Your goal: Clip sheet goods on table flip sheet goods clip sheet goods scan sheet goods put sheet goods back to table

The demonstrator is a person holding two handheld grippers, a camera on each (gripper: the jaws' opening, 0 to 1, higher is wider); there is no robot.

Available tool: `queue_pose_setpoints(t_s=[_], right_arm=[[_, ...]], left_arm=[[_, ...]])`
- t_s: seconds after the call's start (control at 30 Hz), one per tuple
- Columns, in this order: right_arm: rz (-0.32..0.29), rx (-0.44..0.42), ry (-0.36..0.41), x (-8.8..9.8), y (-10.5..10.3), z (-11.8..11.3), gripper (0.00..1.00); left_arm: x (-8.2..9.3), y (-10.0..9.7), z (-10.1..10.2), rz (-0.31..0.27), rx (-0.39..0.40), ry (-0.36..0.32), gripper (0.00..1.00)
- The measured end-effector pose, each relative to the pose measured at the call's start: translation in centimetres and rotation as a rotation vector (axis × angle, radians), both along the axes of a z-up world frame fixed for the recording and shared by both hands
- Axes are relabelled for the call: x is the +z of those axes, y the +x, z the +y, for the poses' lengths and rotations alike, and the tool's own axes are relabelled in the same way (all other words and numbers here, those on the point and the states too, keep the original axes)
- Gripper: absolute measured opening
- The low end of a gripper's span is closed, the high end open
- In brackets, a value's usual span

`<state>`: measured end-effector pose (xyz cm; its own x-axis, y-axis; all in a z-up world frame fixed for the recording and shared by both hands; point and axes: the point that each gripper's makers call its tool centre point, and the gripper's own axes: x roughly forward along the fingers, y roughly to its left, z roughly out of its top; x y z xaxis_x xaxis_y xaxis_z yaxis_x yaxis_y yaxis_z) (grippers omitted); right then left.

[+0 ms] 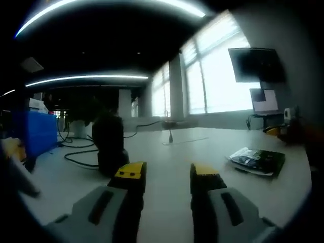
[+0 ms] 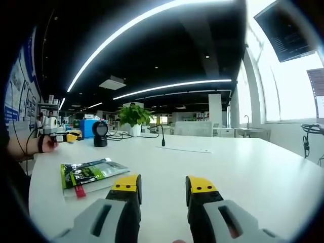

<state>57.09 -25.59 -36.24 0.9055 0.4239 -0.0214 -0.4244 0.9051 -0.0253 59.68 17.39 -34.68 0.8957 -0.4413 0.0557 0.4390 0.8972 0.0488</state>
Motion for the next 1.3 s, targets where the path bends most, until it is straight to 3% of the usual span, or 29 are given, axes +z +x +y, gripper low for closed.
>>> queue_pose_setpoints(t_s=[0.3, 0.43, 0.73, 1.3], right_arm=[[-0.005, -0.003, -0.004, 0.0, 0.0, 0.0, 0.34], [-0.006, -0.004, -0.011, 0.0, 0.0, 0.0, 0.34], [-0.013, -0.003, -0.015, 0.1, -0.1, 0.2, 0.34], [-0.045, 0.016, -0.03, 0.6, -1.0, 1.5, 0.33]], left_arm=[[-0.6, -0.4, -1.1, 0.018, -0.052, 0.026, 0.28], [-0.3, -0.7, -1.1, 0.006, -0.058, 0.01, 0.2], [-0.3, -0.5, -0.6, 0.004, -0.039, 0.016, 0.27], [-0.4, -0.6, -1.0, 0.005, -0.057, 0.019, 0.26]])
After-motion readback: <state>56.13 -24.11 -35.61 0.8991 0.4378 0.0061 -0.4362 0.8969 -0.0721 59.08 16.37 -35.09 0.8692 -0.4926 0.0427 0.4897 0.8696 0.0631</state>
